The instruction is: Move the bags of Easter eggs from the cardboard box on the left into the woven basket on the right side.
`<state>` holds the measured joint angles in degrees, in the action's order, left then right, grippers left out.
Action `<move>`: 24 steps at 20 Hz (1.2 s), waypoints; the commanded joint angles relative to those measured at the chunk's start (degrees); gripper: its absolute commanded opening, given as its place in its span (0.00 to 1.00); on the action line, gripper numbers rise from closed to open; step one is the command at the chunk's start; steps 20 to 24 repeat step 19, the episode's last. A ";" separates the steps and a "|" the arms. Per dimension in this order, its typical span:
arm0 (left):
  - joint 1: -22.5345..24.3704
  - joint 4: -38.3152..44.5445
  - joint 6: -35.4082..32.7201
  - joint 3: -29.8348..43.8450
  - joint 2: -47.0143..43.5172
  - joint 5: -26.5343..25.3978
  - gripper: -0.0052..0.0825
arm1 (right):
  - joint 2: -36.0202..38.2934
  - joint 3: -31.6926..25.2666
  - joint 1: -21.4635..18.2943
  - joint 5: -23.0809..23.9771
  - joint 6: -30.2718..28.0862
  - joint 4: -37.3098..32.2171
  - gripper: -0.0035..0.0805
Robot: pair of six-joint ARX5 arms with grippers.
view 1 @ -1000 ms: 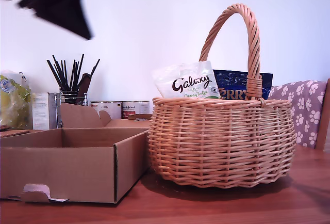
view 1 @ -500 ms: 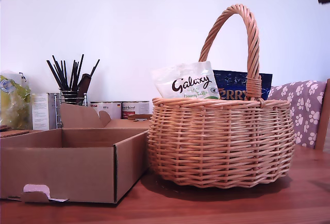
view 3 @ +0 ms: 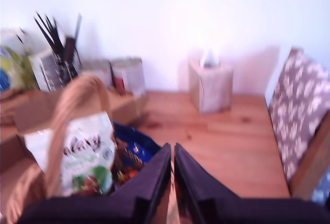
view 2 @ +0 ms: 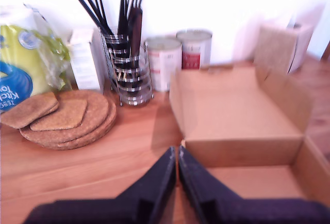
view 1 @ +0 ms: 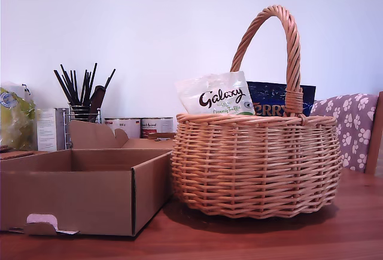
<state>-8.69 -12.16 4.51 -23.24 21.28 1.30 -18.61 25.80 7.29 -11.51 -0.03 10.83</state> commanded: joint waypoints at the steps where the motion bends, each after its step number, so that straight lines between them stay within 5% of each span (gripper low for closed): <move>1: -0.46 -2.16 1.36 0.31 -2.82 -0.20 0.03 | 2.51 0.07 0.24 0.09 0.07 -0.26 0.03; 6: -0.70 -6.47 1.51 0.31 -5.14 -0.33 0.03 | 3.39 0.09 0.20 0.07 0.04 1.60 0.03; 19: -0.70 -14.60 1.51 0.31 -5.14 -0.31 0.03 | 3.41 0.09 0.20 0.07 0.04 20.90 0.03; 24: -0.70 -14.60 1.51 0.31 -5.14 -0.31 0.03 | 3.41 0.09 0.20 0.07 0.04 20.90 0.03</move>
